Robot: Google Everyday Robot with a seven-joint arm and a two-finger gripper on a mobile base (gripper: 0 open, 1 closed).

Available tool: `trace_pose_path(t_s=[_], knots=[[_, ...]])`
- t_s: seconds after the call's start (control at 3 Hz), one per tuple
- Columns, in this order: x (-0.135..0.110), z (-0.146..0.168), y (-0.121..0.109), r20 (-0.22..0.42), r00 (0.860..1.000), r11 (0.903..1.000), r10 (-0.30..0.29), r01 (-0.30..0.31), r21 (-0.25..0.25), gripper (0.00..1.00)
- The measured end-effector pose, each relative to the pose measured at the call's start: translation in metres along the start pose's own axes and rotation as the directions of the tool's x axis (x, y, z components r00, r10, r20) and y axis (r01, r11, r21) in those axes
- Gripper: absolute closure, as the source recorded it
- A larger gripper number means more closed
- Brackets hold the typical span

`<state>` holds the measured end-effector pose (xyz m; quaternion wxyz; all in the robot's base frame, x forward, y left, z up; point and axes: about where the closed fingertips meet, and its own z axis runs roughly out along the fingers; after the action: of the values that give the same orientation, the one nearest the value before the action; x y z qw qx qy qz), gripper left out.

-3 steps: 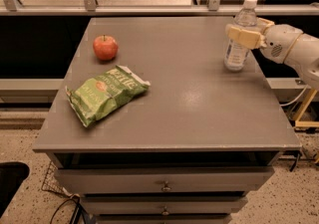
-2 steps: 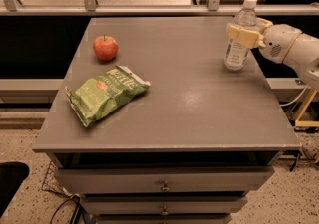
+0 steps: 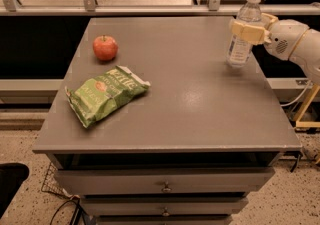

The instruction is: Move blue plastic bottle near green jalapeno chip bag

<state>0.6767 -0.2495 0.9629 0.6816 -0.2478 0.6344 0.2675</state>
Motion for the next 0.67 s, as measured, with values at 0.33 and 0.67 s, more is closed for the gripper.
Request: trace_pose_path(t_s=[0.33, 0.67], knots=[[-0.032, -0.018, 0.026, 0.021, 0.999, 0.9992, -0.035, 0.034, 0.022, 1.0], [-0.053, -0.032, 0.073, 0.001, 0.996, 0.9955, -0.084, 0.084, 0.044, 1.0]])
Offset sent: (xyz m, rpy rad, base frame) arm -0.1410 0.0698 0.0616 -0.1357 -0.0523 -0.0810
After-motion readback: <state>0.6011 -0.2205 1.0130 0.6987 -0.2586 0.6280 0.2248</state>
